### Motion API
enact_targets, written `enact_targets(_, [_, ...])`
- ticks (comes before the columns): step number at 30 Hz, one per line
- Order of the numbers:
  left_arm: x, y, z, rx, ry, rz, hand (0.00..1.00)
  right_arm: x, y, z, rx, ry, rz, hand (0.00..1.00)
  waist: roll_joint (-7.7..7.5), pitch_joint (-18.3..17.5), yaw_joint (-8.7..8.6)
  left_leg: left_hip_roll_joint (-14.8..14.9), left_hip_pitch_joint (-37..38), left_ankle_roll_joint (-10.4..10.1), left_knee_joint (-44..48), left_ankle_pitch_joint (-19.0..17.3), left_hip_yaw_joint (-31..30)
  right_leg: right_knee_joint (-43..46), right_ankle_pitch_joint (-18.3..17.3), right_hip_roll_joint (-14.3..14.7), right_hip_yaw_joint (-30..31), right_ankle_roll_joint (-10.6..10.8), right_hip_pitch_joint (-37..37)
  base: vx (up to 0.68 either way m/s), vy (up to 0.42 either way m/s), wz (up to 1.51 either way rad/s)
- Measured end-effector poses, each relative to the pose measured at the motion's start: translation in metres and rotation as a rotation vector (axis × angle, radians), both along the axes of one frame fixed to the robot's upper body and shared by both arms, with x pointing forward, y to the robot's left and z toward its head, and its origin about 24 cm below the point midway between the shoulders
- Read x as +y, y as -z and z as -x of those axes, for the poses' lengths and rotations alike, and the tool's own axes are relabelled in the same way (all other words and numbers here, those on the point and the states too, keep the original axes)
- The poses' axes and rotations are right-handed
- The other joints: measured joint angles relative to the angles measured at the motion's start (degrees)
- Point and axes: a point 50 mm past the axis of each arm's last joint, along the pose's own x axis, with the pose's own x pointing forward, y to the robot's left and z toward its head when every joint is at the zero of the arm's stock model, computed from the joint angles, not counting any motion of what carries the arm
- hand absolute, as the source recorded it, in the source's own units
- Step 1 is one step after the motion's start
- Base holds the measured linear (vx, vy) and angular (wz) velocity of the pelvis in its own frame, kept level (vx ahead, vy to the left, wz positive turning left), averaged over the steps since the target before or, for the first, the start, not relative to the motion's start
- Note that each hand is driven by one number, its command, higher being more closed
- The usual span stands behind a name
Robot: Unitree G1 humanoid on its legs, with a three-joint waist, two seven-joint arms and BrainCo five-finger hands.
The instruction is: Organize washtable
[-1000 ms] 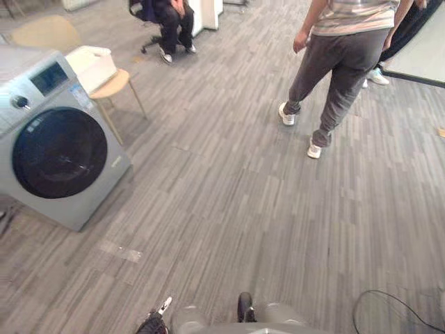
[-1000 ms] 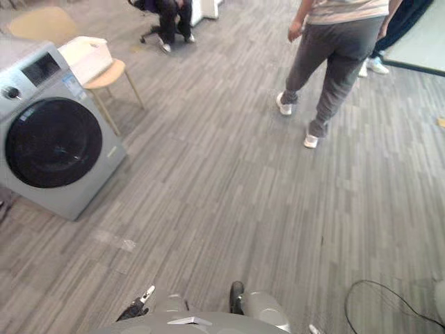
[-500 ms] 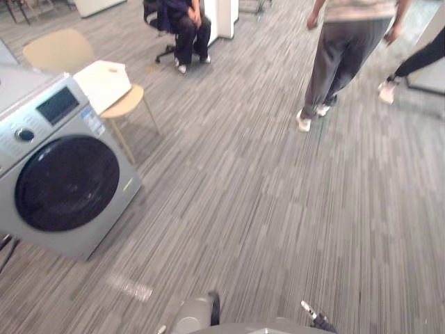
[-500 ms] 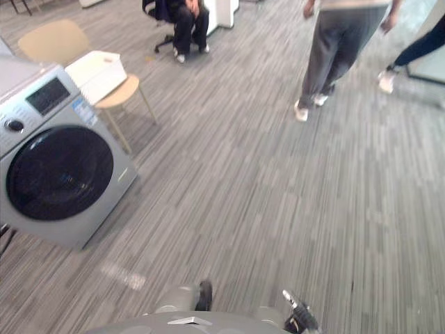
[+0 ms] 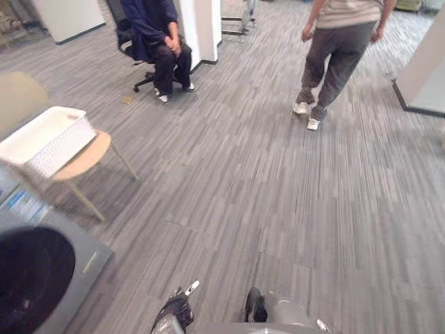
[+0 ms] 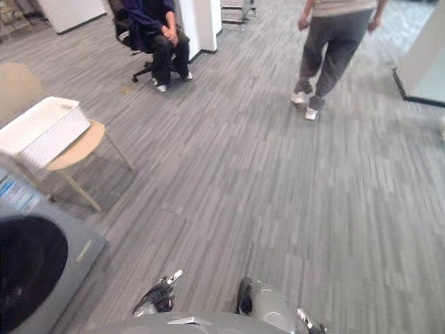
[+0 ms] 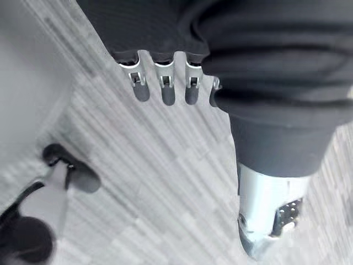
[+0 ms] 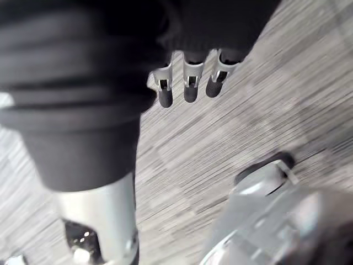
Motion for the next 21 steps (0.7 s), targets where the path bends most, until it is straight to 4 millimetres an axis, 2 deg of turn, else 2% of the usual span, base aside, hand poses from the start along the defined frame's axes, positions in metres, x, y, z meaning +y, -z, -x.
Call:
enact_targets(1, [0.009,0.001,0.009,0.021,-0.001,-0.019,0.00,0.003,0.001,0.000,0.007,-0.003,-0.011,0.00,-0.94,0.7,0.30,0.0,-3.7,1.3,2.9,-3.0,0.6,-2.3,-0.3,0.6,1.4,0.0,4.5,0.36,-0.256,-0.50])
enact_targets(2, [0.021,-0.001,0.014,0.007,-0.024,-0.048,0.00,0.012,0.002,-0.009,-0.008,-0.038,-0.032,0.00,-3.02,1.0,1.03,-0.2,-10.8,4.1,0.3,-7.9,3.2,-7.2,-0.4,0.7,3.9,0.2,11.3,0.05,-0.115,-0.46])
enact_targets(3, [0.028,-0.002,0.014,0.004,-0.018,-0.067,0.00,0.016,0.002,-0.016,-0.020,-0.052,-0.039,0.00,-3.98,0.9,1.76,-0.5,-13.5,4.8,-3.1,-9.3,4.4,-9.3,-0.5,0.5,5.0,0.4,13.6,-0.11,-0.080,-0.76])
enact_targets(4, [0.035,-0.003,0.021,0.021,-0.013,-0.088,0.00,0.020,0.001,-0.033,-0.054,-0.078,-0.047,0.00,-4.96,0.7,2.76,-1.7,-17.4,5.3,-15.2,-10.4,5.6,-12.9,-1.2,-0.1,7.1,1.7,17.2,-0.18,-0.022,-0.87])
enact_targets(5, [0.034,-0.001,0.030,0.046,-0.020,-0.083,0.00,0.020,-0.002,-0.048,-0.089,-0.094,-0.046,0.00,-5.23,0.6,3.28,-2.3,-18.2,5.0,-27.8,-9.8,5.6,-15.0,-1.6,-0.2,9.2,3.2,20.2,-0.24,0.028,-0.94])
enact_targets(6, [0.031,0.001,0.037,0.067,-0.024,-0.073,0.00,0.021,-0.003,-0.054,-0.104,-0.097,-0.045,0.00,-4.88,0.9,3.59,-2.7,-18.4,4.6,-35.9,-8.6,5.3,-16.3,-2.0,-0.3,10.4,3.8,22.3,-0.14,0.086,-0.92])
enact_targets(7, [0.028,0.004,0.048,0.099,-0.043,-0.058,0.00,0.020,-0.005,-0.063,-0.122,-0.104,-0.039,0.00,-3.66,0.3,4.26,-2.8,-18.8,4.3,-50.3,-5.5,5.3,-18.5,-3.0,-0.3,12.2,5.3,25.9,0.00,0.137,-0.89])
enact_targets(8, [0.026,0.006,0.061,0.143,-0.037,-0.049,0.00,0.018,-0.006,-0.065,-0.127,-0.111,-0.032,0.00,-3.08,-0.3,5.24,-2.8,-20.2,4.7,-54.4,-4.9,5.4,-19.4,-4.5,-0.7,13.2,6.3,28.3,0.14,0.225,-1.04])
enact_targets(9, [0.023,0.008,0.080,0.200,-0.050,-0.035,0.00,0.019,-0.004,-0.060,-0.117,-0.118,-0.040,0.00,-2.82,-0.9,5.73,-2.6,-21.0,6.3,-53.7,-3.7,6.7,-17.2,-7.1,-1.3,14.5,7.1,30.5,0.29,0.240,-0.98])
enact_targets(10, [0.020,0.009,0.092,0.241,-0.056,-0.020,0.00,0.023,-0.002,-0.052,-0.099,-0.111,-0.054,0.00,-3.31,-2.2,6.23,-2.9,-21.5,9.2,-49.6,1.8,7.7,-10.2,-9.3,-2.5,15.5,7.9,29.1,0.46,0.269,-0.76])
enact_targets(11, [0.026,0.009,0.097,0.257,-0.069,-0.027,0.00,0.025,0.002,-0.037,-0.069,-0.068,-0.069,0.00,-5.50,-3.3,6.11,-4.7,-20.5,10.2,-46.6,4.0,8.3,5.3,-8.7,-5.4,15.3,9.3,24.0,0.52,0.166,-0.41])
enact_targets(12, [0.036,0.007,0.098,0.261,-0.063,-0.053,0.00,0.029,0.004,-0.028,-0.051,-0.035,-0.084,0.00,-7.75,-3.5,6.08,-6.6,-19.0,10.4,-46.1,2.5,9.3,14.6,-5.6,-7.7,15.4,10.4,20.5,0.75,0.027,0.18])
enact_targets(13, [0.052,0.004,0.091,0.251,-0.045,-0.096,0.00,0.035,0.008,-0.013,-0.018,0.003,-0.106,0.00,-10.83,-3.0,4.68,-10.6,-14.8,12.1,-46.8,-0.6,9.9,28.9,6.9,-11.7,15.0,9.9,14.7,0.85,-0.100,0.43])
enact_targets(14, [0.056,0.003,0.079,0.226,-0.003,-0.114,0.00,0.036,0.009,-0.002,0.014,0.008,-0.115,0.00,-11.70,-2.1,3.52,-12.9,-10.0,13.1,-47.3,-3.4,9.0,38.4,10.8,-13.2,14.9,9.6,10.1,0.89,-0.146,0.52])
enact_targets(15, [0.058,0.002,0.076,0.222,0.011,-0.119,0.00,0.037,0.010,0.001,0.024,0.008,-0.121,0.00,-11.38,-1.9,2.98,-13.1,-7.4,13.3,-47.4,-4.9,8.2,41.5,9.4,-13.1,14.3,8.5,7.9,0.85,-0.085,0.48])
enact_targets(16, [0.054,0.002,0.061,0.189,0.038,-0.119,0.00,0.032,0.010,0.009,0.031,0.026,-0.111,0.00,-8.99,-1.6,1.66,-12.9,-2.3,13.8,-48.6,-7.5,6.2,43.4,5.4,-12.3,11.9,7.3,3.7,0.63,-0.045,0.43])
enact_targets(17, [0.049,0.002,0.050,0.163,0.053,-0.114,0.00,0.028,0.009,0.013,0.038,0.030,-0.101,0.00,-8.03,-1.6,1.47,-12.5,0.4,13.7,-50.0,-8.3,5.1,42.2,3.0,-11.6,10.7,7.5,1.5,0.73,-0.041,0.61])
enact_targets(18, [0.039,0.000,0.025,0.101,0.089,-0.107,0.00,0.027,0.009,0.021,0.056,0.025,-0.096,0.00,-6.66,-1.4,1.43,-12.0,4.8,13.7,-52.4,-9.9,3.3,37.2,0.0,-10.8,8.2,7.4,-2.8,0.66,-0.088,0.72])
enact_targets(19, [0.031,-0.003,0.002,0.034,0.116,-0.103,0.00,0.025,0.008,0.025,0.058,0.016,-0.087,0.00,-6.31,-1.4,1.00,-11.4,8.2,13.6,-53.2,-12.1,1.3,29.0,-1.0,-10.9,5.5,7.5,-6.7,0.65,-0.129,0.80])
enact_targets(20, [0.027,-0.006,-0.011,-0.005,0.132,-0.103,0.00,0.026,0.008,0.027,0.062,0.013,-0.087,0.00,-6.34,-1.4,0.46,-11.2,9.4,13.5,-53.2,-13.3,0.3,23.1,-0.6,-11.4,3.8,7.9,-8.1,0.66,-0.215,0.84])
enact_targets(21, [0.018,-0.009,-0.024,-0.045,0.143,-0.089,0.00,0.028,0.009,0.030,0.072,0.018,-0.092,0.00,-6.49,-1.4,0.00,-10.7,12.2,13.3,-53.3,-16.1,-1.0,7.3,1.8,-11.9,0.5,9.7,-8.9,0.71,-0.281,0.55])
